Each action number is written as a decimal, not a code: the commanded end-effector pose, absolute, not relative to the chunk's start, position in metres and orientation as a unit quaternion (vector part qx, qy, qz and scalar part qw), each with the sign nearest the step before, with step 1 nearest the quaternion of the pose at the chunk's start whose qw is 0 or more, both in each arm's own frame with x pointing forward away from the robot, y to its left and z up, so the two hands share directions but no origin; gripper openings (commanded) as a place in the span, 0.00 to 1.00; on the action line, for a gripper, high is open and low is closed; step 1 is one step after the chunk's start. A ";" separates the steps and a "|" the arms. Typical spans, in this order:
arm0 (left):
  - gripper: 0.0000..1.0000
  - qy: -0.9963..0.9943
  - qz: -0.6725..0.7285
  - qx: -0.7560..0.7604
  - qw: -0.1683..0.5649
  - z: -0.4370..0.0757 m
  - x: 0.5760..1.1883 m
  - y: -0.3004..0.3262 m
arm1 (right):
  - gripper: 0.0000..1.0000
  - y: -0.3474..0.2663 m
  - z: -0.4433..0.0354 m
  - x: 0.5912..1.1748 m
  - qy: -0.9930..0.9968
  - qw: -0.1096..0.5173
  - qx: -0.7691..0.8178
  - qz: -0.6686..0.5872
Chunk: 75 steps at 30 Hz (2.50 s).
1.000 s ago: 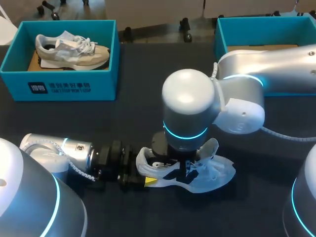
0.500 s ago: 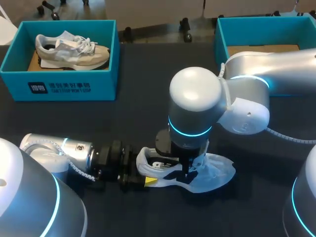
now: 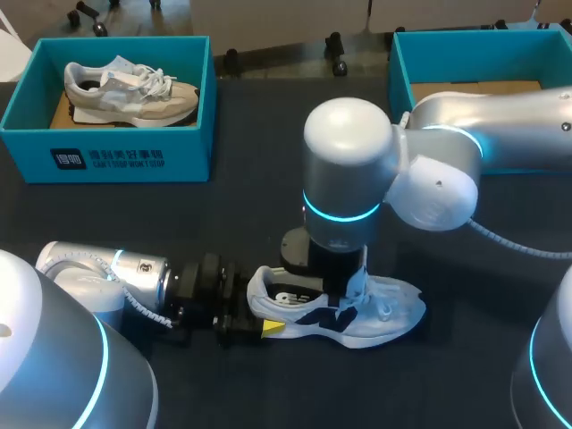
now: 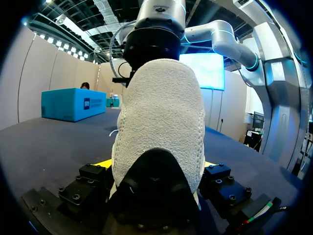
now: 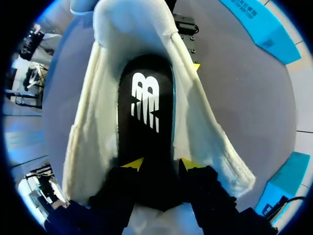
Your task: Take the shoe out of the shoebox, open the shoe tongue, remove and reinsert the insole, then place the shoe into the shoebox
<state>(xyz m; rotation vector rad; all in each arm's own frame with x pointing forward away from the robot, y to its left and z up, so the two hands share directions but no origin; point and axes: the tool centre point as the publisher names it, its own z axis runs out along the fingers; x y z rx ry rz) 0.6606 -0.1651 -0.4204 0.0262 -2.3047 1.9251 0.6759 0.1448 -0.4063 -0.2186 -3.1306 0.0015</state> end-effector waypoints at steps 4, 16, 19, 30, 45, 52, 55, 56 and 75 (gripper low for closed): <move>0.00 -0.766 0.639 0.008 0.069 -0.422 0.660 -0.165 | 0.41 0.154 -0.434 0.669 -0.996 0.054 -0.073 -0.011; 0.00 -0.766 0.639 0.008 0.069 -0.422 0.660 -0.165 | 0.32 0.164 -0.437 0.635 -0.992 0.085 -0.091 -0.014; 0.00 -0.766 0.639 0.008 0.069 -0.422 0.660 -0.165 | 0.27 0.164 -0.435 0.631 -0.992 0.084 -0.089 -0.013; 0.00 -0.766 0.639 0.008 0.069 -0.422 0.660 -0.165 | 0.10 0.162 -0.438 0.622 -0.993 0.078 -0.087 -0.019; 0.00 -0.766 0.639 0.008 0.069 -0.422 0.660 -0.165 | 0.00 0.152 -0.397 0.631 -0.996 0.023 -0.057 -0.065; 0.00 -0.766 0.639 0.008 0.069 -0.422 0.660 -0.165 | 0.00 0.151 -0.384 0.639 -0.993 -0.024 -0.041 -0.107; 0.00 -0.766 0.639 0.008 0.069 -0.422 0.660 -0.165 | 0.00 0.151 -0.380 0.642 -0.991 -0.042 -0.037 -0.119; 0.00 -0.766 0.639 0.008 0.069 -0.422 0.660 -0.165 | 0.00 0.151 -0.379 0.642 -0.990 -0.051 -0.034 -0.129; 0.00 -0.766 0.639 0.008 0.069 -0.422 0.660 -0.165 | 0.00 0.143 -0.360 0.647 -0.972 -0.124 -0.010 -0.198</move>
